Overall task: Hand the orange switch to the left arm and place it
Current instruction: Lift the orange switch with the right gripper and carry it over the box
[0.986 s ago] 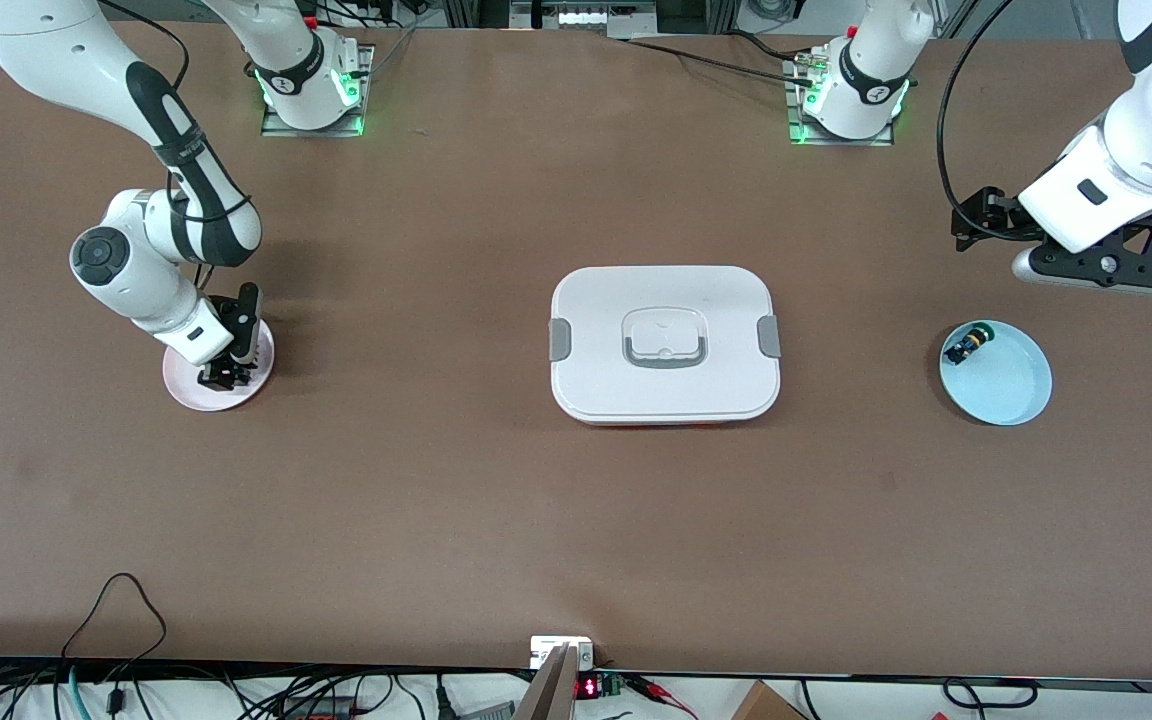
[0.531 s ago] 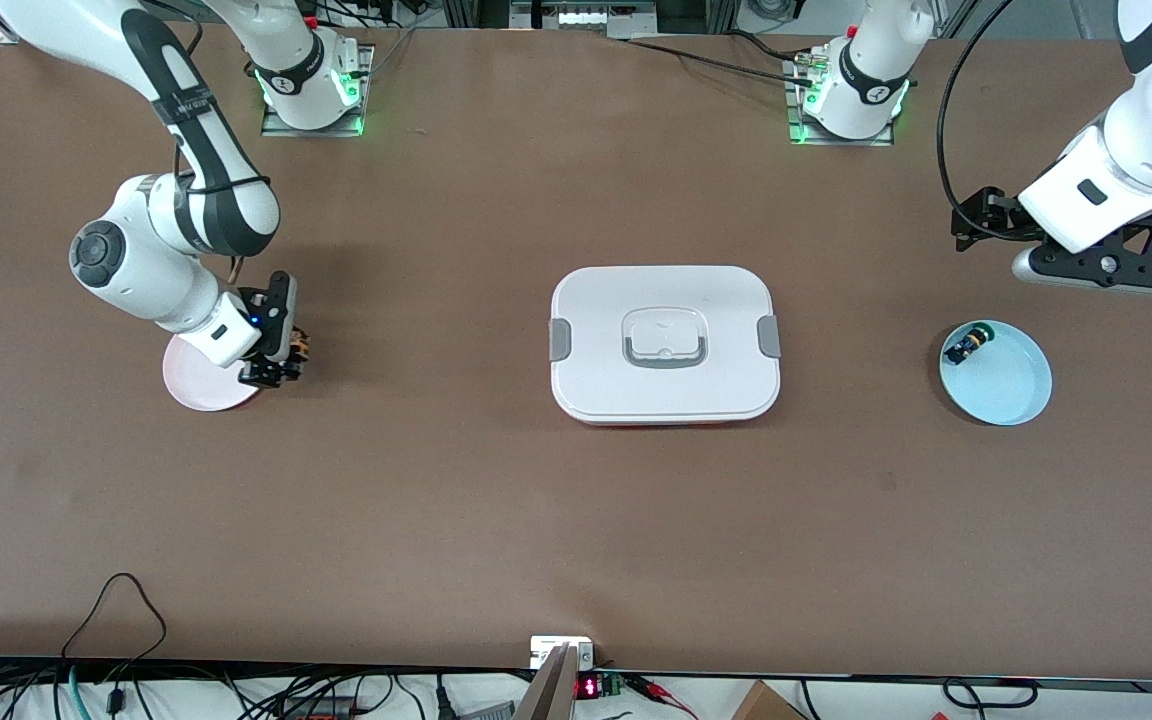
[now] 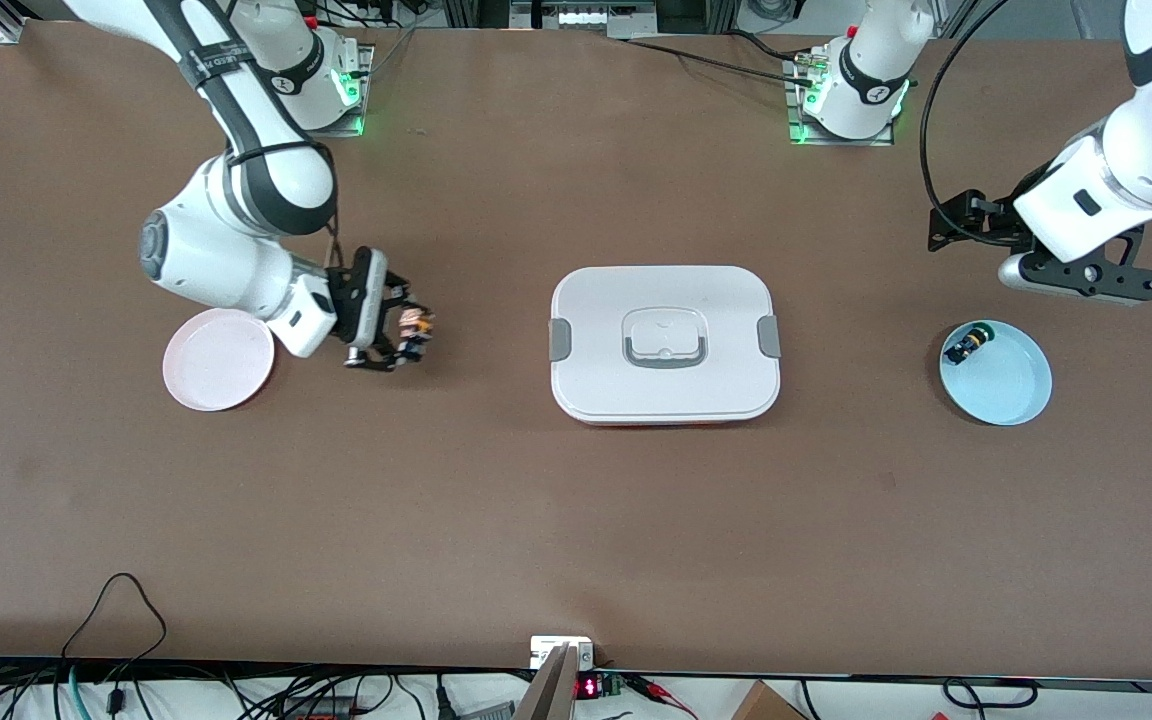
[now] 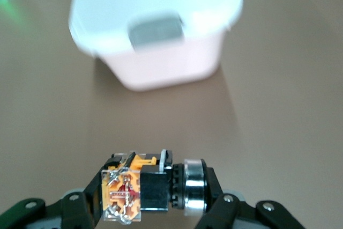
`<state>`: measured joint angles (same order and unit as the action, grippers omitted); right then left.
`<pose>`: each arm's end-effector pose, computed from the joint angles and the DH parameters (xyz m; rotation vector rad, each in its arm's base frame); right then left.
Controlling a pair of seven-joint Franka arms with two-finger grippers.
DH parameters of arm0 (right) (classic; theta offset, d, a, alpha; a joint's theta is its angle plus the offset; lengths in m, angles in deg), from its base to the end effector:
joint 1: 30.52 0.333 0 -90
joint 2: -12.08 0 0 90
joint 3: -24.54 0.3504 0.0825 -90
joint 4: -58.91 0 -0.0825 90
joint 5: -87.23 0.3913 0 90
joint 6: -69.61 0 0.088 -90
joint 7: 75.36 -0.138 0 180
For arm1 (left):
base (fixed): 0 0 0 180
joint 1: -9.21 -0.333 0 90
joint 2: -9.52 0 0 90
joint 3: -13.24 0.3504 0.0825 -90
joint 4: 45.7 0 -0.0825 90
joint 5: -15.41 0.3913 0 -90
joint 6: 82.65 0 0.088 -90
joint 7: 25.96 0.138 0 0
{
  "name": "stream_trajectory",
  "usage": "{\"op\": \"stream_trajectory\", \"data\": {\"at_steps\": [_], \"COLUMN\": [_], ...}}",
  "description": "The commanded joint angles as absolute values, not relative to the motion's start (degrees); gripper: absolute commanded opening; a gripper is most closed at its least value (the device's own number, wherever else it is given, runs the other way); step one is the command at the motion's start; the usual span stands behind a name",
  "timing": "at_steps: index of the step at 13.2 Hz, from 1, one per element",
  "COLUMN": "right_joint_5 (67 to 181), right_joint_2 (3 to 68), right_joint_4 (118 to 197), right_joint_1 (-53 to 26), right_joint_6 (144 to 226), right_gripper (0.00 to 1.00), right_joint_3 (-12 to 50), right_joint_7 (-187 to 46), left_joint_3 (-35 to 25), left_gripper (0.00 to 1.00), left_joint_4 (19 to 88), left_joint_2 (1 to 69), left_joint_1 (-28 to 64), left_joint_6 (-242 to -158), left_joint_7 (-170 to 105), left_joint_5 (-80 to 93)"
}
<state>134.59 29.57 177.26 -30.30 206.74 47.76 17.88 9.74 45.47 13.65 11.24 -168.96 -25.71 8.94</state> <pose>0.5583 0.2579 0.3069 -1.9456 -1.6337 -0.5294 0.5661 -0.0699 0.5735 3.0179 -0.1502 -0.2453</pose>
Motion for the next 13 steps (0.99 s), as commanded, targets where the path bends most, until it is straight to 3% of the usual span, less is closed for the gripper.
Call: {"op": "stream_trajectory", "data": {"at_steps": [1,7,13], "right_joint_5": [145.29,169.02,182.66], "right_joint_2": [33.69,38.88,42.48], "right_joint_4": [171.87,160.18,150.24], "right_joint_1": [-26.49,-17.43,-12.42], "right_joint_6": [205.75,206.81,206.81], "right_gripper": [0.10,0.10,0.10], "right_joint_3": [49.66,50.64,50.64], "right_joint_7": [19.21,20.26,20.88], "left_joint_3": [9.55,9.28,9.19], "left_gripper": [1.00,1.00,1.00], "left_joint_4": [40.61,40.96,45.86], "left_joint_2": [17.42,20.58,23.23], "left_joint_1": [9.64,9.12,8.33], "left_joint_6": [-166.68,-162.38,-161.66], "left_joint_7": [-25.52,-25.26,-24.12], "left_joint_5": [5.66,-10.31,-24.81]}}
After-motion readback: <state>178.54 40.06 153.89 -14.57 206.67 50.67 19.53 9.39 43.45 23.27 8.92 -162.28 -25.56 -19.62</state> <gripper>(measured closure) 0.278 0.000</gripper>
